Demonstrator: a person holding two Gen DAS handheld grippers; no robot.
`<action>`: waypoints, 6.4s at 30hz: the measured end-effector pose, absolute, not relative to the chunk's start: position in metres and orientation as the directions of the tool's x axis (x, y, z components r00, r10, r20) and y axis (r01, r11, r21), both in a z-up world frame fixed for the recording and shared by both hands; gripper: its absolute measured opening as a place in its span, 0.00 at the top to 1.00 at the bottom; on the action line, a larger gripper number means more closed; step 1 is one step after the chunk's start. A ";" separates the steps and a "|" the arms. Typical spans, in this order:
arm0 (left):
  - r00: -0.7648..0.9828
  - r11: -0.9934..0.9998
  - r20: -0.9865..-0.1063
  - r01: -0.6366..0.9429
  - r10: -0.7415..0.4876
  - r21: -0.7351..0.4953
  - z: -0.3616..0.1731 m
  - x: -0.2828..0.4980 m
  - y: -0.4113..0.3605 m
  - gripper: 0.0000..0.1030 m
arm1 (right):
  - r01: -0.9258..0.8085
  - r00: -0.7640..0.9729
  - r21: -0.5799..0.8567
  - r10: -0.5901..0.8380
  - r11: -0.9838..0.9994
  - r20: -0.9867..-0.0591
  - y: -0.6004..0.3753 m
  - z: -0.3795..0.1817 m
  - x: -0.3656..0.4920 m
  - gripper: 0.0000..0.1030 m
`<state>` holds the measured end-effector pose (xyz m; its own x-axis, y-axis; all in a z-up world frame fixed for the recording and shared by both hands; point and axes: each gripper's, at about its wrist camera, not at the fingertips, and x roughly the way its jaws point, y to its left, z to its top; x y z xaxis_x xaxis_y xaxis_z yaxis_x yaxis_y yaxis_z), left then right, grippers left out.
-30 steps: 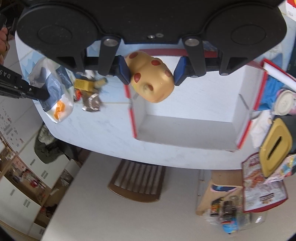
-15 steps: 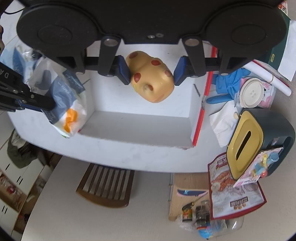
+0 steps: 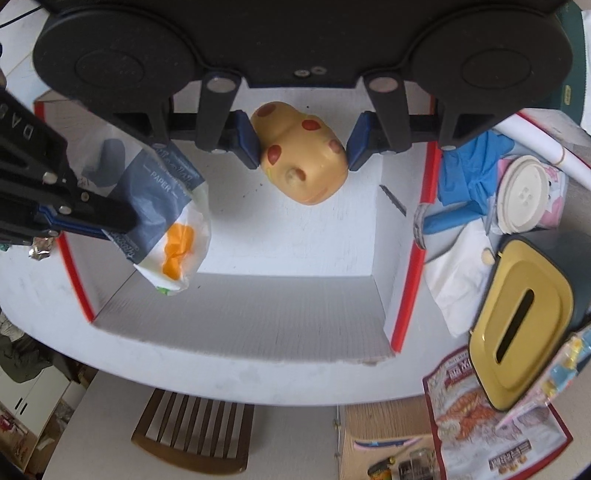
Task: Organize objects
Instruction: 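Carry both items into the red box and open both tools to release them, then withdraw both tools from the box back toward the pile, then grasp the white heart plush with the left tool while the right tool grasps the black bagged item, then carry the white plush and black bagged item into the red box and release both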
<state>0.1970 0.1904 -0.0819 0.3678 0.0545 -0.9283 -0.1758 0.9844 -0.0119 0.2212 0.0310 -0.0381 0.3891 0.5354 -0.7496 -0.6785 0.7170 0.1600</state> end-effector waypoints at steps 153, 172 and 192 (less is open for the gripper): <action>0.337 0.996 -0.938 0.033 -0.086 -0.079 -0.163 0.256 -0.150 0.35 | -0.633 0.433 0.054 0.411 0.772 -0.802 -0.259 -0.147 0.193 0.60; 0.351 0.996 -0.932 0.027 -0.085 -0.080 -0.132 0.236 -0.121 0.46 | -0.613 0.437 0.084 0.426 0.786 -0.792 -0.264 -0.130 0.187 0.69; 0.425 0.988 -0.893 0.017 -0.146 -0.154 -0.052 0.189 -0.060 0.46 | -0.619 0.420 0.154 0.490 0.770 -0.764 -0.247 -0.049 0.161 0.69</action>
